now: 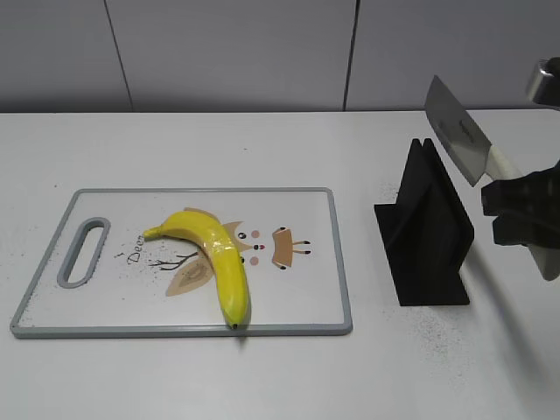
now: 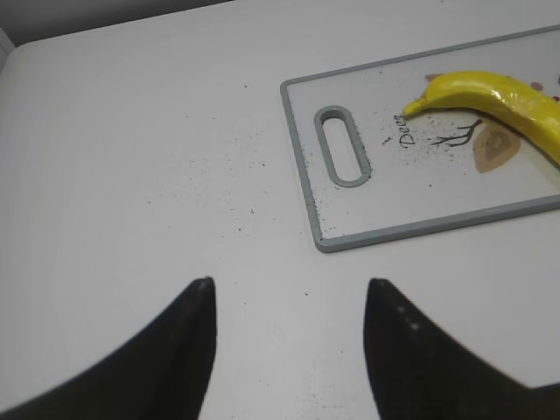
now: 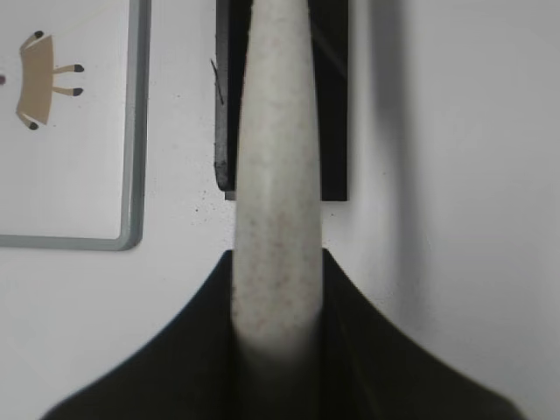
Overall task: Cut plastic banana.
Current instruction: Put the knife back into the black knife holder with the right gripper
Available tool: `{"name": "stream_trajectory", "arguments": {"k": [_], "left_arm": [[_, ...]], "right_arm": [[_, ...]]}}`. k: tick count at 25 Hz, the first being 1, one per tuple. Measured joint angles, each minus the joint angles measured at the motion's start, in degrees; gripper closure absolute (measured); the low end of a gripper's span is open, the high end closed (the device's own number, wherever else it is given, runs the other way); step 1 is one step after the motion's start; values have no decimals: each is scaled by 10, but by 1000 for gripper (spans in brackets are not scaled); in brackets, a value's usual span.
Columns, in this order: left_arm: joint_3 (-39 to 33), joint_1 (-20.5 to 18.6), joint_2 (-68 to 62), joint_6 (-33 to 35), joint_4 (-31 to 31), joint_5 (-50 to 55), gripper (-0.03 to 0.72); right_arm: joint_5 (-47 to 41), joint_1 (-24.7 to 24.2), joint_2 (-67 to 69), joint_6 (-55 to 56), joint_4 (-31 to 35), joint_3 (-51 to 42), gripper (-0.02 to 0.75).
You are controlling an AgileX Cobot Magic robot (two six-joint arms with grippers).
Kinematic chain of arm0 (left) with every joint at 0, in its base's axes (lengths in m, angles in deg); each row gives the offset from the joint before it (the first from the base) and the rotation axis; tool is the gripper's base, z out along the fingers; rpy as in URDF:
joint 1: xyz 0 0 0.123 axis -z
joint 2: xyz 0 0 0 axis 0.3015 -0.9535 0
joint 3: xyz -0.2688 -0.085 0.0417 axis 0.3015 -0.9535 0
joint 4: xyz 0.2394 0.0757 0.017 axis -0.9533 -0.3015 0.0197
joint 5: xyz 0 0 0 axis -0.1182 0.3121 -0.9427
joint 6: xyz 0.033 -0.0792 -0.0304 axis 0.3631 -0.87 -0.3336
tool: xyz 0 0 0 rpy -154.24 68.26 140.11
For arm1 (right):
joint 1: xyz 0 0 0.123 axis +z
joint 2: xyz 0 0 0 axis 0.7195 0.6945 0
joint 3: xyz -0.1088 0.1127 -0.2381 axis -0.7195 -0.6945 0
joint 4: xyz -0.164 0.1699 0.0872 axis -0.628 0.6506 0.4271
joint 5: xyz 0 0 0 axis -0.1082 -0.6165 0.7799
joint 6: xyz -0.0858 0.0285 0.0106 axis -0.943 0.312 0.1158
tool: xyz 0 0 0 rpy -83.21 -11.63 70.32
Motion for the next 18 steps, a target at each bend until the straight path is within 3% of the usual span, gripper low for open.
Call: {"name": "stream_trajectory", "arguments": {"k": [7,18], "left_arm": [[0,0,0,0,3,0,56],[0,0,0,0,3,0,61]], "right_arm": [[-1,0,-3,-34,35,0,576],[12,0,21,-46,30,0,576]]}}
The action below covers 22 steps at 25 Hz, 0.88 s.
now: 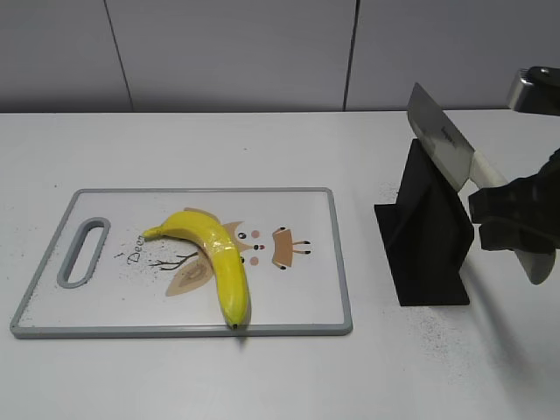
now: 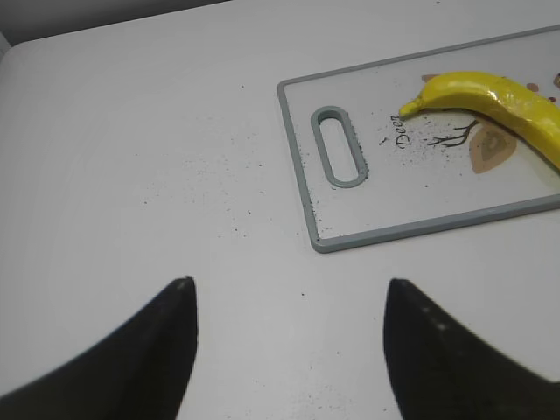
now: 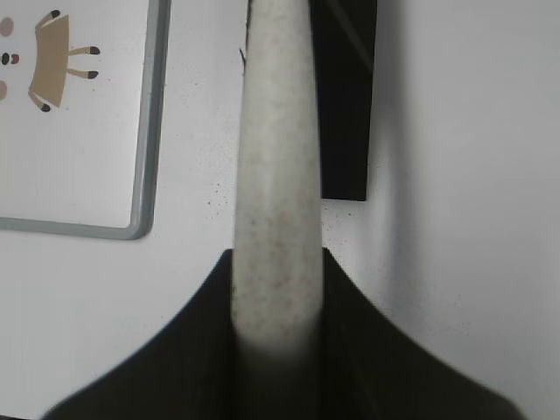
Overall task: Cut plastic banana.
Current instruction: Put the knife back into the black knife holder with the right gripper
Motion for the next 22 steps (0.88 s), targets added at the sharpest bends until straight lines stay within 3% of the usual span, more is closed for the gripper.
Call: {"name": "stream_trajectory", "arguments": {"k": [22], "left_arm": [[0,0,0,0,0,0,93]], "right_arm": [[-2,0,2,11,4,0,576]]}}
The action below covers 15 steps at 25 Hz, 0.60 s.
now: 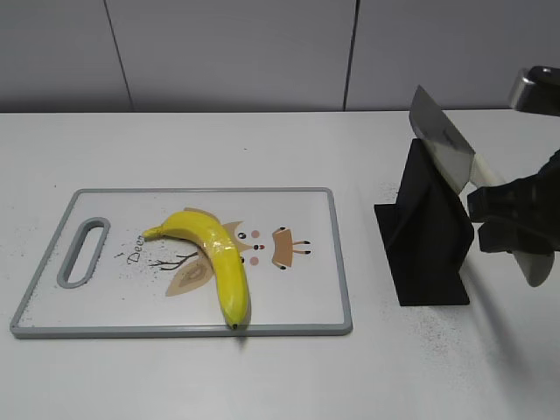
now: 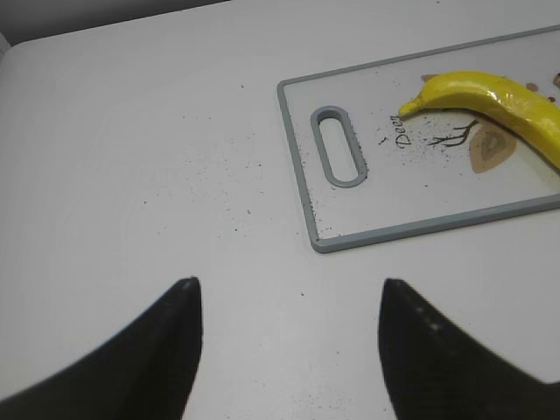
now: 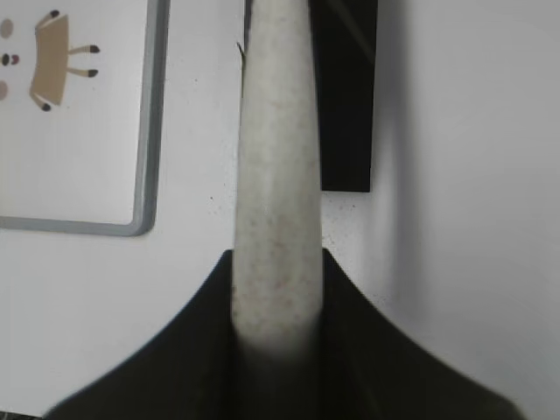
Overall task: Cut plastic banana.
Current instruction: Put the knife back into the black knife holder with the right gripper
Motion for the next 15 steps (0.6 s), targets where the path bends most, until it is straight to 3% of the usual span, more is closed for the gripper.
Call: {"name": "stream_trajectory", "arguments": {"k": [10,12,15], "left_arm": [[0,0,0,0,1,0,93],[0,0,0,0,1,0,93],[0,0,0,0,1,0,93]], "right_arm": [[-13,0,39,-9,21,0,554],[-13,0,39,-25,42,0,434],[-14,0,39,-52,63,2,164]]}}
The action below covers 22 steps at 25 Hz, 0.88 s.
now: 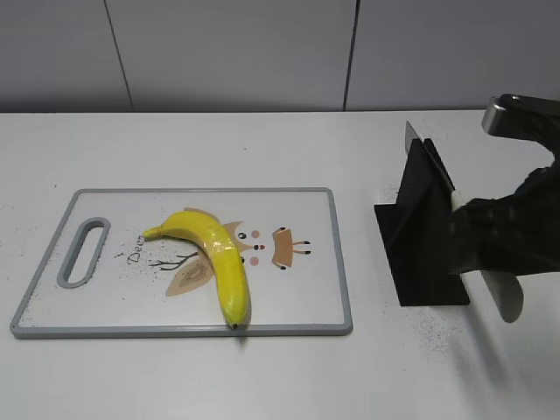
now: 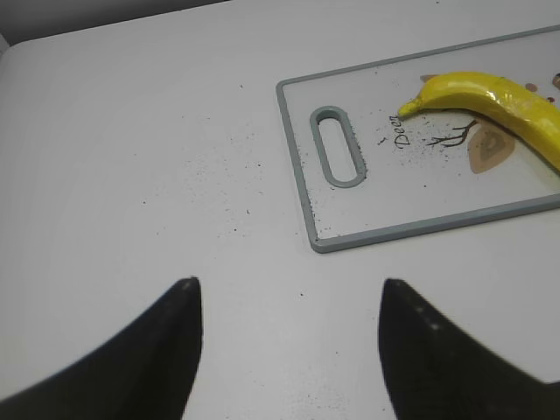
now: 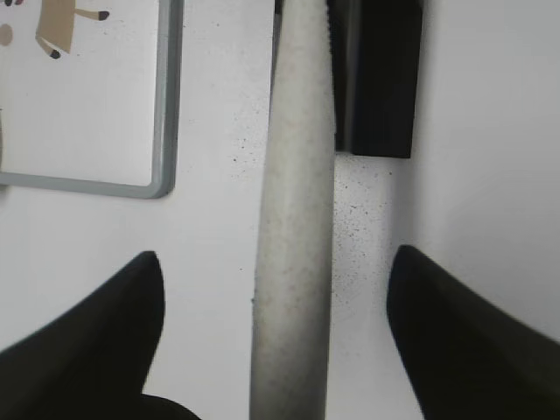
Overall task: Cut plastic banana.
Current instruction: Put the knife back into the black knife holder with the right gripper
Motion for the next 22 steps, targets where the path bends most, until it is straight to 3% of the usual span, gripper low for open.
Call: {"name": "stream_trajectory", "arguments": {"k": [3,8,15,18,22], "left_arm": [[0,0,0,0,0,0,93],[0,0,0,0,0,0,93],[0,0,0,0,0,0,93],[0,0,0,0,0,0,93],[0,0,0,0,1,0,93]], "right_arm": [[-5,0,-1,-9,4,15,92],[-7,0,-41,-22,-13,63,93],[-48,0,-176,-151,-22,97,109],[-98,0,-248,-190,-27,84,131],[-147,0,-360,-200,-25,1,146]]}}
